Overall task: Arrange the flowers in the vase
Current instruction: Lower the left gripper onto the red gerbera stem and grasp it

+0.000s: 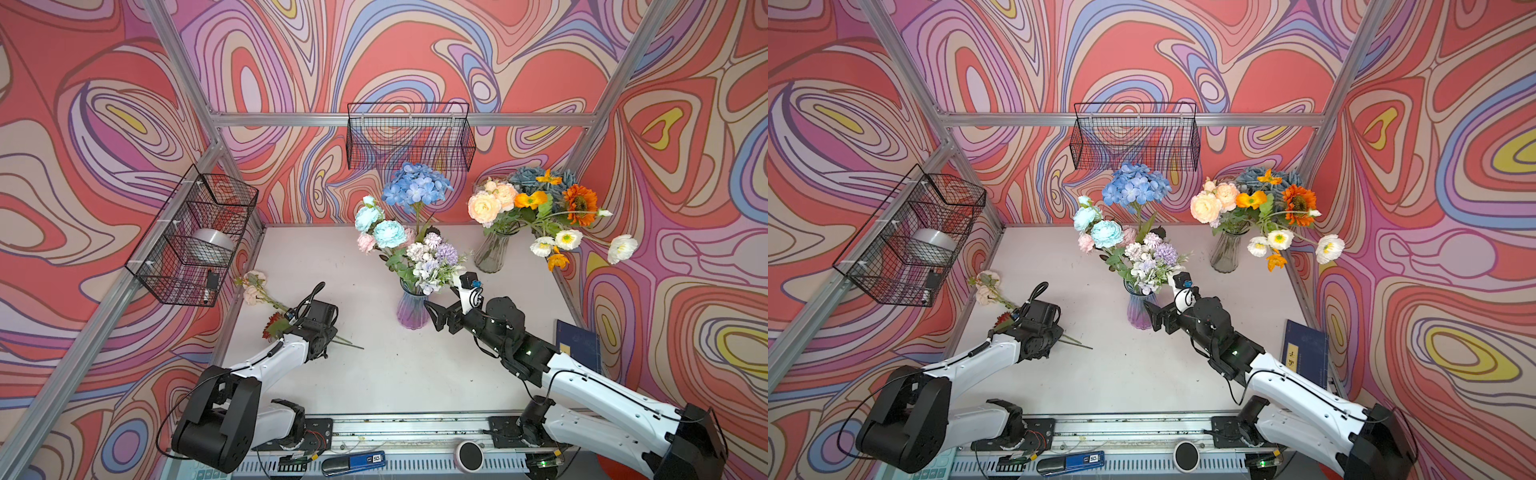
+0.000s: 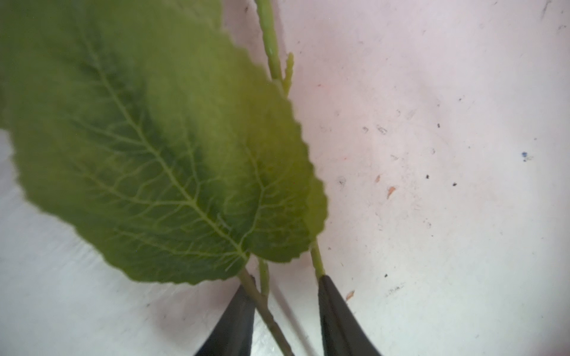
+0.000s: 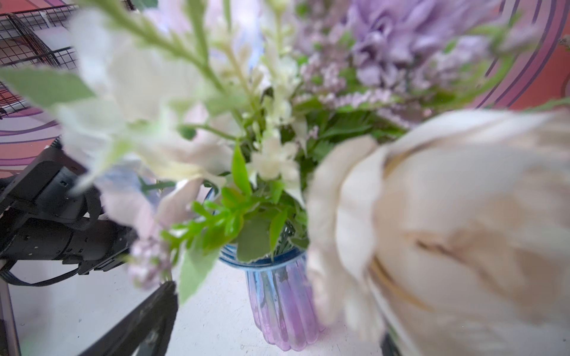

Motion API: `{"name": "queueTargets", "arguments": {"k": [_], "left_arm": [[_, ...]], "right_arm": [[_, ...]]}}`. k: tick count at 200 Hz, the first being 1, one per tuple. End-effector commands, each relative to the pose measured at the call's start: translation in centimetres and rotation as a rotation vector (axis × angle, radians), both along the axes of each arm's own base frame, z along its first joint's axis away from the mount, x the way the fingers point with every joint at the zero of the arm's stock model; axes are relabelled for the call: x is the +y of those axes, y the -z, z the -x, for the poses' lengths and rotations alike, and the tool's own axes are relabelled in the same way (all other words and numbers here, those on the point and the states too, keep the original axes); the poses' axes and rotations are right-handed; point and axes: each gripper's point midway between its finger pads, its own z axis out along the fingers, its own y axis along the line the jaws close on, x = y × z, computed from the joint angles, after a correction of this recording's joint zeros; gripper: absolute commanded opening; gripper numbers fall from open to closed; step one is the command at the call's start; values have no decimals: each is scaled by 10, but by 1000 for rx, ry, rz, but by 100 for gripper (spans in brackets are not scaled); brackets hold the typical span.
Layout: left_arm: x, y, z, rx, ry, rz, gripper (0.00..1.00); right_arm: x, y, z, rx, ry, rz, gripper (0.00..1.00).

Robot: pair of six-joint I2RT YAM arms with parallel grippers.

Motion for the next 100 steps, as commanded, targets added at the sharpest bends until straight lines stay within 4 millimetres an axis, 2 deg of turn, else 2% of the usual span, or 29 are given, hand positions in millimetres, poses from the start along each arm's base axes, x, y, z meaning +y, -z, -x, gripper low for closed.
{"name": "queueTargets", "arguments": {"k": [1,19,58,100], "left_arm": [[3,-3,-2,-5,-11,-11,24],[5,-2,1,-4,-14,-16,14],[7,4,5,9,-16,-21,13],[6,2,1,5,-9,-18,0]], "right_arm": [[-5,-2,-1,-9,21,7,98],[-4,-2,-2,-11,19,9,98],[-3,-3,-4,-13,20,9,98],[-3,0,-2,-9,16,13,99]]}}
